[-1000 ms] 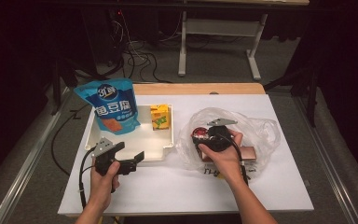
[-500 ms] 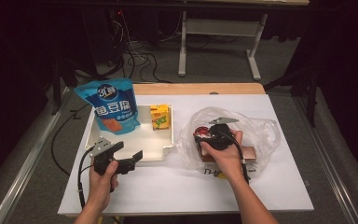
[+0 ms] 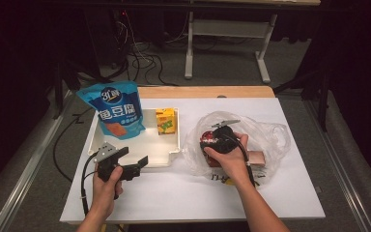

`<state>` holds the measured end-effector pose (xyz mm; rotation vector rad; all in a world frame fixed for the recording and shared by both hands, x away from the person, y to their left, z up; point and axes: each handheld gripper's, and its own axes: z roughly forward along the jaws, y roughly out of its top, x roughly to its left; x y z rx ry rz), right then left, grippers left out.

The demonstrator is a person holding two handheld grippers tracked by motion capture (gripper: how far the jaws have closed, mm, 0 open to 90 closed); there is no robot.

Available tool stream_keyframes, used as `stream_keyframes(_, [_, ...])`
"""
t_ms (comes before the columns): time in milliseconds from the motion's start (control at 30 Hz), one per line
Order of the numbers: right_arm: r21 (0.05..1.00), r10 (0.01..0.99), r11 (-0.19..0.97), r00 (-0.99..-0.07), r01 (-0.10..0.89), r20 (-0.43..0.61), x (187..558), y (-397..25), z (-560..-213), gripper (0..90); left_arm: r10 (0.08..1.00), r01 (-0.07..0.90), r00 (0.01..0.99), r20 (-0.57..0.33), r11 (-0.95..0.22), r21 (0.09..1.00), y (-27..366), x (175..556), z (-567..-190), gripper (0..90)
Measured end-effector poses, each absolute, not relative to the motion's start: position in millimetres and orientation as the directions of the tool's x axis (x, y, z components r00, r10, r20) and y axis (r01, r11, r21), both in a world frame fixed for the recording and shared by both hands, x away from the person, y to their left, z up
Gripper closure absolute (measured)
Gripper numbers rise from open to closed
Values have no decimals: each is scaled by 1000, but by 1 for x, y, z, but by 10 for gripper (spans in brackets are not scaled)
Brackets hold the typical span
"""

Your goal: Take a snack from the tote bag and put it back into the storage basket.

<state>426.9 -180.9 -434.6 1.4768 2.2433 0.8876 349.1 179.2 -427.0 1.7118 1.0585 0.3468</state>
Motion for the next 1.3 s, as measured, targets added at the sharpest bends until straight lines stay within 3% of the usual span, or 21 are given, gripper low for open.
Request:
stream_keyframes(733, [726,903,250,-426,640,64,413,-195,-406,260,769,477,583,-261,-63,877,174,348,-423,121])
stream_keyframes(1033, [745,900,253,-433,617,52,408,-195,-389,260,791,435,583,-185,-112,893,156,344,-417,162])
stream_keyframes(1300, [755,898,242,-436,610,64,402,-195,-376,260,770,431,605,-200,-106,896,141,344,-412,171])
